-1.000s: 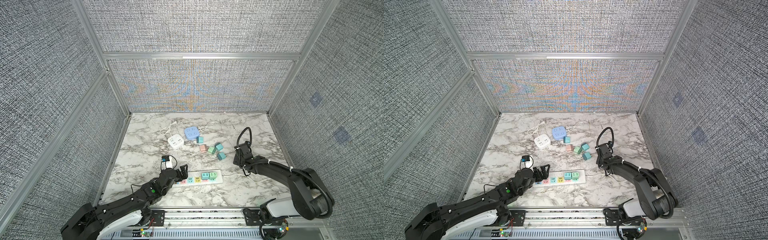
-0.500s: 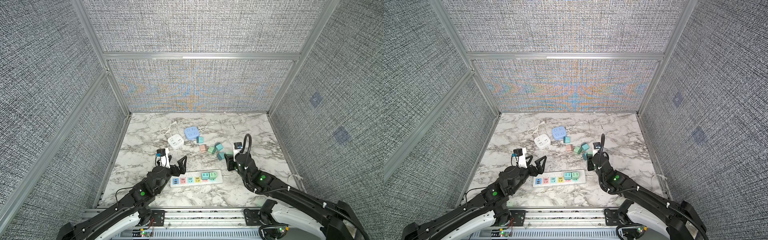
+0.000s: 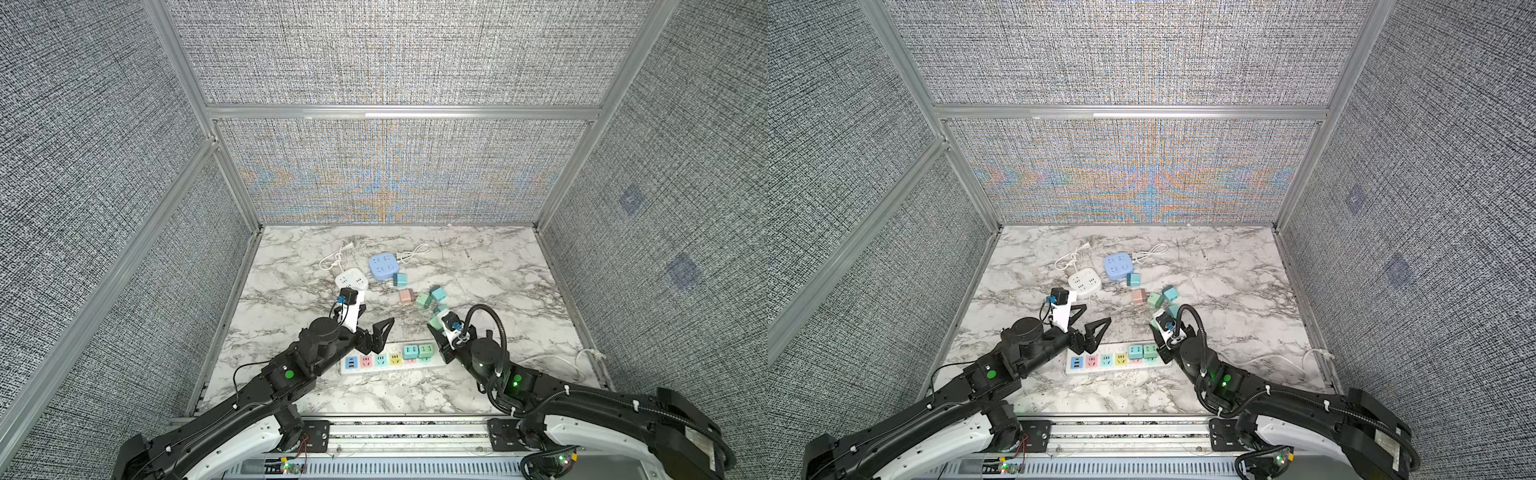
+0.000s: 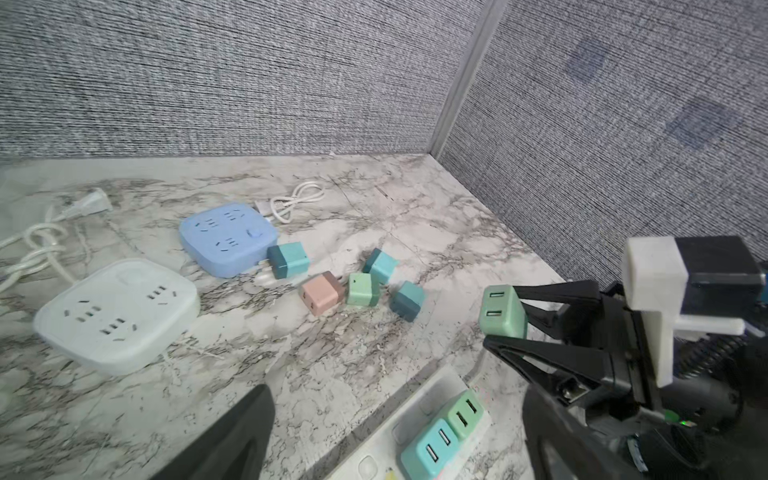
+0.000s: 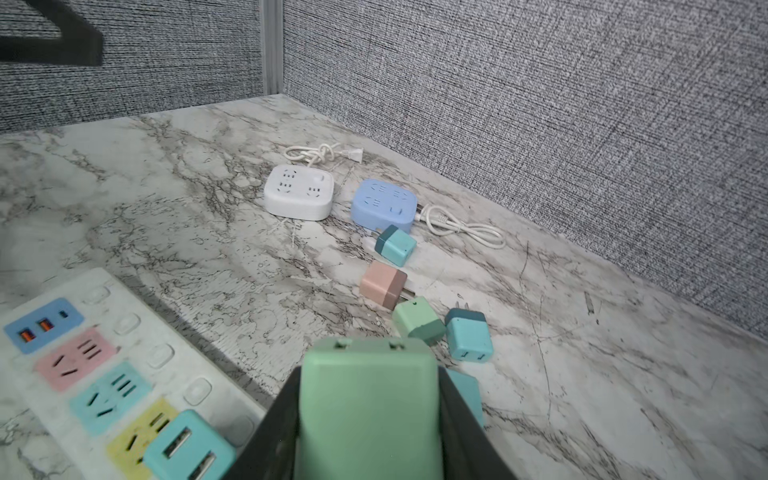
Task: Insert the plug
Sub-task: 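Lift the green charger and carry it toward the left gripper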
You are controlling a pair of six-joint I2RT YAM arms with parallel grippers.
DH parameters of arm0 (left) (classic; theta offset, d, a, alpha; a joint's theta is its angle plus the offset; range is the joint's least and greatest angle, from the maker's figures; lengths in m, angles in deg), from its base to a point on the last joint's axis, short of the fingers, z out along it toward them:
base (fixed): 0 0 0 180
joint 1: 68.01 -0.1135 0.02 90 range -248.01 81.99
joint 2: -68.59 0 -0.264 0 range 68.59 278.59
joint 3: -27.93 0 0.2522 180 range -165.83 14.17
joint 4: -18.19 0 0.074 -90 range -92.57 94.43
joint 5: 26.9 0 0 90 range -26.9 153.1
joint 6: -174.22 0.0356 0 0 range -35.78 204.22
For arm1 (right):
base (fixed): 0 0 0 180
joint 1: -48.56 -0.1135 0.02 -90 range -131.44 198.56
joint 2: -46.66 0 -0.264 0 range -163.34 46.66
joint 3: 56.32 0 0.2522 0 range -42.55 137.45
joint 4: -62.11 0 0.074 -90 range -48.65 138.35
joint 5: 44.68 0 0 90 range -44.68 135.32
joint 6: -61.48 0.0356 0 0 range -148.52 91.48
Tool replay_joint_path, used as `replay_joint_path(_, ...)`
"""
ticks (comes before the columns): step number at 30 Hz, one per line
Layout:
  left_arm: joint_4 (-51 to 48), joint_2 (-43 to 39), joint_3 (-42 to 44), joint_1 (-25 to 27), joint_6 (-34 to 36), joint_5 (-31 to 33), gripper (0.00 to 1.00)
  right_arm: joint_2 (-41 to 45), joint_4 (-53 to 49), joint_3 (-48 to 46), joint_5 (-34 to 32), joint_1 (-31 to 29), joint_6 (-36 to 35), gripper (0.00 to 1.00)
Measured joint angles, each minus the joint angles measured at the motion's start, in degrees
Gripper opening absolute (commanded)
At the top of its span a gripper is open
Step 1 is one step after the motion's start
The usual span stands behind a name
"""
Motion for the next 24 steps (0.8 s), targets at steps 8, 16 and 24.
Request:
replay_joint_path(8,2.3,4.6,-1.4,0.0,2.3,-10.4,0.91,-1.2,9.9,-3.8,1.6,-1.1,-6.7,0.00)
replay_joint_path(16,4.7,5.3,-1.3,0.1,3.3,-15.6,0.88,-5.9,21.9,-7.8,4.5,-1.3,-13.5,0.00)
replay_joint_path(24,5.4,4.7,-1.0,0.4,3.8,-18.8,0.86,-12.7,32.2,-6.2,7.2,-1.5,-20.0,0.00)
